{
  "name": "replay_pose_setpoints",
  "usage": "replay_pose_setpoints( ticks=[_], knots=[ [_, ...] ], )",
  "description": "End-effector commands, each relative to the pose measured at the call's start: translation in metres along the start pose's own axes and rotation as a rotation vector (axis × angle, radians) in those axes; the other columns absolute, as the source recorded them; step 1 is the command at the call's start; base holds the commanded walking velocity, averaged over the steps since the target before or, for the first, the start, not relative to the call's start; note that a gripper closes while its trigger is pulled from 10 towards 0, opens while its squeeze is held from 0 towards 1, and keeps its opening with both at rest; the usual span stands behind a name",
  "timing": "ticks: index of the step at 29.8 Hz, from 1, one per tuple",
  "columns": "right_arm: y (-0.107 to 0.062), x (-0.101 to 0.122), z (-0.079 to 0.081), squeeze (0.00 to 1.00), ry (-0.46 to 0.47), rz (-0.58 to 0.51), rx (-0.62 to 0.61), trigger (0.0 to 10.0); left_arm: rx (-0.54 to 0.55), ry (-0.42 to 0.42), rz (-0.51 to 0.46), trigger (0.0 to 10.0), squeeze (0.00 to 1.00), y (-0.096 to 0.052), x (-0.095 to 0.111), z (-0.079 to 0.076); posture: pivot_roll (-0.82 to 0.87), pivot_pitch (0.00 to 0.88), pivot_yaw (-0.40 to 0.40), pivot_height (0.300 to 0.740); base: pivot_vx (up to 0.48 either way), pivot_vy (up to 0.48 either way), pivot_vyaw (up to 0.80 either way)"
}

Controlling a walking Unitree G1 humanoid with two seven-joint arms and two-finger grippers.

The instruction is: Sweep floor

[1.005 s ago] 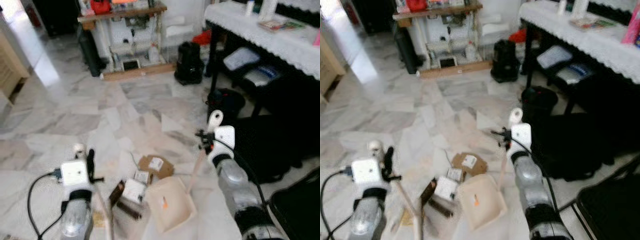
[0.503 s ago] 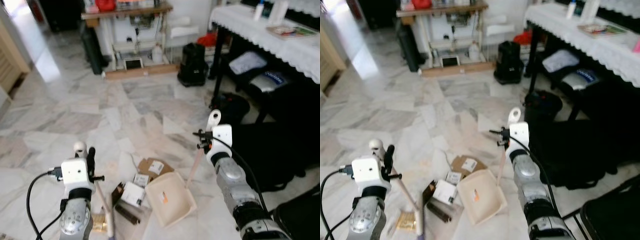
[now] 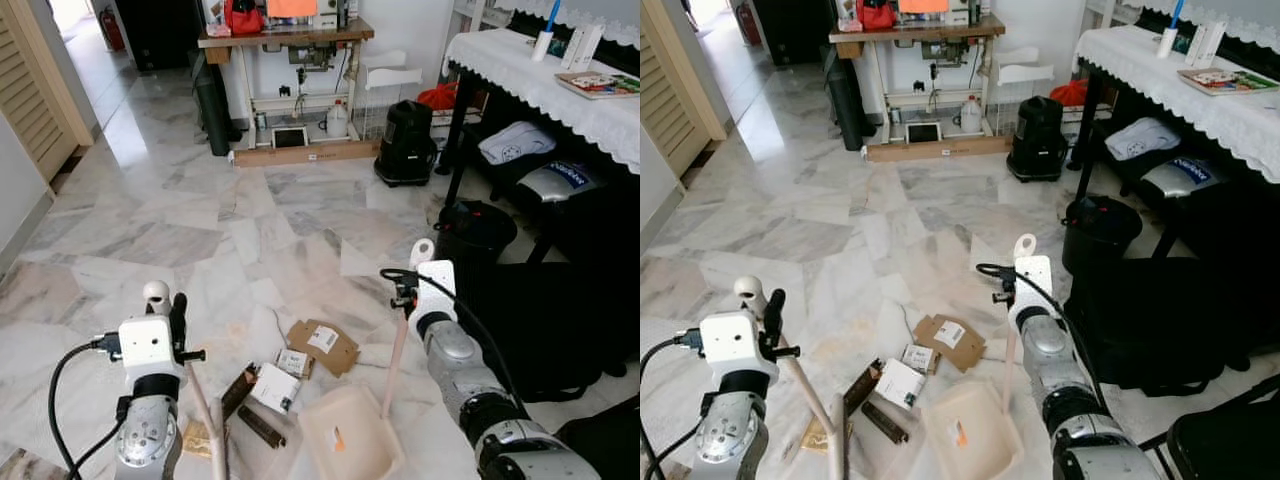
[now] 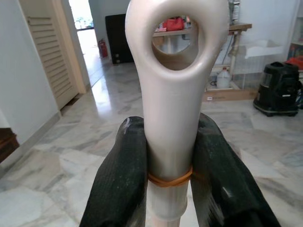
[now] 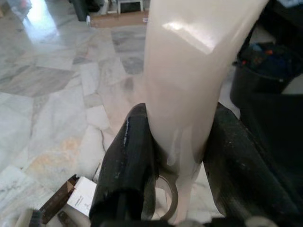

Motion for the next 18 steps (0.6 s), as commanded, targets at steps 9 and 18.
replay_pose_setpoints(
  ticks=[9, 18],
  knots=[
    [0.004, 0.008, -0.007, 0.00, 0.021, -0.011, -0.079, 10.0, -0.075, -0.003, -0.015, 10.0, 0.00, 0.004, 0.005, -0.006, -0.21, 0.000, 0.050, 0.740, 0.000, 0.000, 0.00],
    [0.001, -0.004, -0.010, 0.00, 0.023, 0.031, -0.111, 10.0, -0.096, -0.005, -0.014, 10.0, 0.00, 0.005, 0.005, -0.007, -0.20, 0.000, 0.054, 0.740, 0.000, 0.000, 0.00]
  ],
)
Point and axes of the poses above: a point about 5 cm out from each wrist's last joint towards the gripper, its own y axis pointing out of the wrist towards the gripper, its own x axis along the axis of the wrist's last joint, z = x × y, the point moved 2 cm from there along y, pointing out of the wrist towards the gripper, and after that the axes turned 8 degrees about y, right-handed, at the moved point
